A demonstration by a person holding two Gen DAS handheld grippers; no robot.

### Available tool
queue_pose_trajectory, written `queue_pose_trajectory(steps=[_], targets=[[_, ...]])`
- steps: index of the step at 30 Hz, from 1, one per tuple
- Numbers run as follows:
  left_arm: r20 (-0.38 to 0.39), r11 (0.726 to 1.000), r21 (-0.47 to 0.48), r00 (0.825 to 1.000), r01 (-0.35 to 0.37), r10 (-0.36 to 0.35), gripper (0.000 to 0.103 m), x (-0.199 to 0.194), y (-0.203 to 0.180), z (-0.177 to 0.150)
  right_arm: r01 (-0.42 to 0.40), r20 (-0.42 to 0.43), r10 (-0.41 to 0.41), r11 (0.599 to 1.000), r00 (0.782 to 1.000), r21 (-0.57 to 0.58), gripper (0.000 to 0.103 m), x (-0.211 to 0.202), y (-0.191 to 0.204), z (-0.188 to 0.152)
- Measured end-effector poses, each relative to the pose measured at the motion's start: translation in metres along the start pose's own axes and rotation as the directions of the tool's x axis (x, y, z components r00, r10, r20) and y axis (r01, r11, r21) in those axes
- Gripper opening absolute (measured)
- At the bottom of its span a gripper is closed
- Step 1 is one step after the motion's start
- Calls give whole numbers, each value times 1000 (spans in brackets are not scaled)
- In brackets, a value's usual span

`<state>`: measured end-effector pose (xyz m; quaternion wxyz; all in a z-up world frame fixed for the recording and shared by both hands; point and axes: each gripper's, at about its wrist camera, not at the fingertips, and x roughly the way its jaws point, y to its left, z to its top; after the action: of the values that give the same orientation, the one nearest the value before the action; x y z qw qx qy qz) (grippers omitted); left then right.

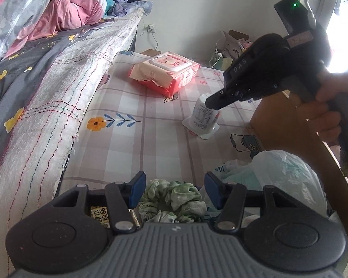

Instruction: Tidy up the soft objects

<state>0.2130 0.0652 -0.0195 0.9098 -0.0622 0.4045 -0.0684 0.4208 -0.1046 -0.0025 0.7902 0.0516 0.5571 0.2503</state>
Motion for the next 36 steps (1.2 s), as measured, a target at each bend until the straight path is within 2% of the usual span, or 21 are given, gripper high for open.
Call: queue_pose_trajectory(steps=[1,3,4,6,8,11,13,14,16,18,19,20,21,22,23,24,27,29,31,33,36], targets=[[-2,1000,2,1000,-3,3,56,1,-1,1,23,19,-22,1000,1000,-16,9,-2,4,3],[-4,1000,-1,1000,-5,5,56,2,0,2,86,66,-82,994,994,-65,35,-7,9,6],[-5,1000,-5,1000,-5,5,56,3,0,2,145,100,-135,984,986,-99,44,-7,12,8],[-8,1000,-12,1000,-5,5,56,4,1,3,239,142,-216,956,966,-170,72,-1,18,10],[-11,1000,-17,1000,-7,7,56,6,2,3,256,113,-237,945,965,-204,78,14,18,13],[-15,1000,-22,1000,-10,10,56,7,3,1,256,43,-253,941,967,-220,76,39,12,14],[-14,1000,-23,1000,-12,11,56,6,5,1,268,20,-270,938,963,-220,53,50,9,14],[-12,1000,-23,1000,-14,13,56,4,6,1,272,20,-273,941,962,-204,47,51,7,14],[-5,1000,-26,1000,-16,16,56,1,9,1,217,12,-218,965,976,-146,46,49,2,17],[5,999,-30,1000,-12,12,56,-4,13,-1,92,-25,-93,995,995,-36,46,45,-10,19],[11,999,-31,1000,-9,10,56,-7,14,-1,-25,-55,28,998,998,58,46,43,-18,18],[13,999,-30,1000,-10,11,56,-9,15,-2,-142,-90,156,979,984,146,46,45,-25,17],[13,999,-30,1000,-13,13,56,-10,16,-3,-231,-118,260,948,958,217,46,50,-29,14],[11,999,-30,1000,-16,16,56,-10,17,-4,-288,-146,336,918,930,274,47,55,-32,11],[8,999,-31,1000,-19,19,56,-10,18,-4,-307,-178,375,897,910,318,47,62,-33,8],[4,999,-33,1000,-21,21,56,-9,18,-5,-286,-202,367,896,908,340,49,67,-34,6],[-1,999,-38,1000,-18,18,56,-9,19,-5,-201,-184,261,935,948,291,63,65,-33,6],[-1,1000,-27,1000,-12,12,56,-7,18,-3,-102,-160,141,968,977,229,63,55,-31,10],[0,1000,-8,1000,-6,6,56,-4,14,-1,-37,-133,64,980,989,194,64,49,-32,11],[7,1000,11,1000,-4,4,56,1,11,3,-34,-115,57,981,992,191,64,43,-35,11],[22,999,44,1000,-4,3,56,11,3,10,-95,-112,122,971,986,220,64,36,-37,8]])
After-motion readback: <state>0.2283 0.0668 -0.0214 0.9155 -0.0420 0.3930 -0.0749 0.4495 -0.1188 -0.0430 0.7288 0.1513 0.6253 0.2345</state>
